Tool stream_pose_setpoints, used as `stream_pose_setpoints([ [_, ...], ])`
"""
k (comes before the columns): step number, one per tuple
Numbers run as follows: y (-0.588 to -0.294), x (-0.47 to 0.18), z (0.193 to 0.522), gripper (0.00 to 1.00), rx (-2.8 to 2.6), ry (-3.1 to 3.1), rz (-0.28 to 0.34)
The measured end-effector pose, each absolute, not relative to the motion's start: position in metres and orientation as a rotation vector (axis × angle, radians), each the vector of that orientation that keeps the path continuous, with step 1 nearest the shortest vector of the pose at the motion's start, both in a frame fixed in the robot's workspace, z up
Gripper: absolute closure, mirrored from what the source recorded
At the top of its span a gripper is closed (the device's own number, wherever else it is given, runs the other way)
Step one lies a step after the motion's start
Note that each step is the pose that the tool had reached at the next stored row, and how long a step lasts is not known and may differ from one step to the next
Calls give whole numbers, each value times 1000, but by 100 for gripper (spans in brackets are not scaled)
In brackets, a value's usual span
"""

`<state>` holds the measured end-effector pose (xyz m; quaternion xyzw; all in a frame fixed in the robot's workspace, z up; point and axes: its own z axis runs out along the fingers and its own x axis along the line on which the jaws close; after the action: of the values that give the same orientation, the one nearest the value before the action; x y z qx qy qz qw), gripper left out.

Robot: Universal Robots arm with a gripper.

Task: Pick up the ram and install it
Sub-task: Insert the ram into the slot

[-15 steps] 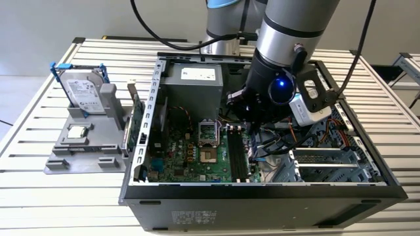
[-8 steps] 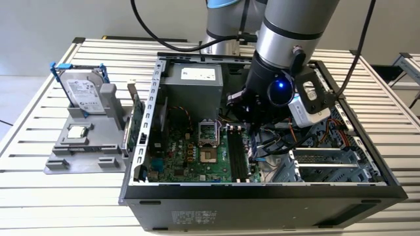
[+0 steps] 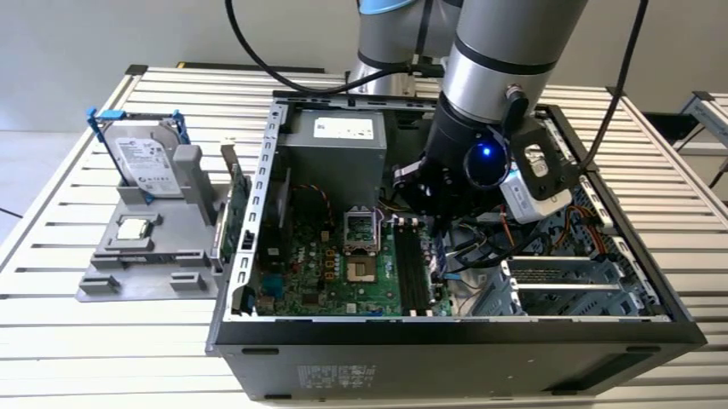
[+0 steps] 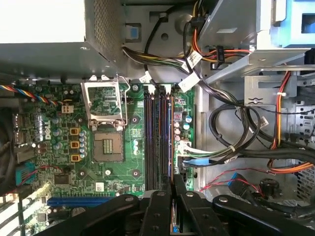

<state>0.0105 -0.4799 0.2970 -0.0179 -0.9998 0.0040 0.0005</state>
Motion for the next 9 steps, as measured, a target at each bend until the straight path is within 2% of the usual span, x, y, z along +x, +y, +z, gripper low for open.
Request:
stream_pose_setpoints([
  [9, -480, 11, 295, 100, -56, -3140, 18],
])
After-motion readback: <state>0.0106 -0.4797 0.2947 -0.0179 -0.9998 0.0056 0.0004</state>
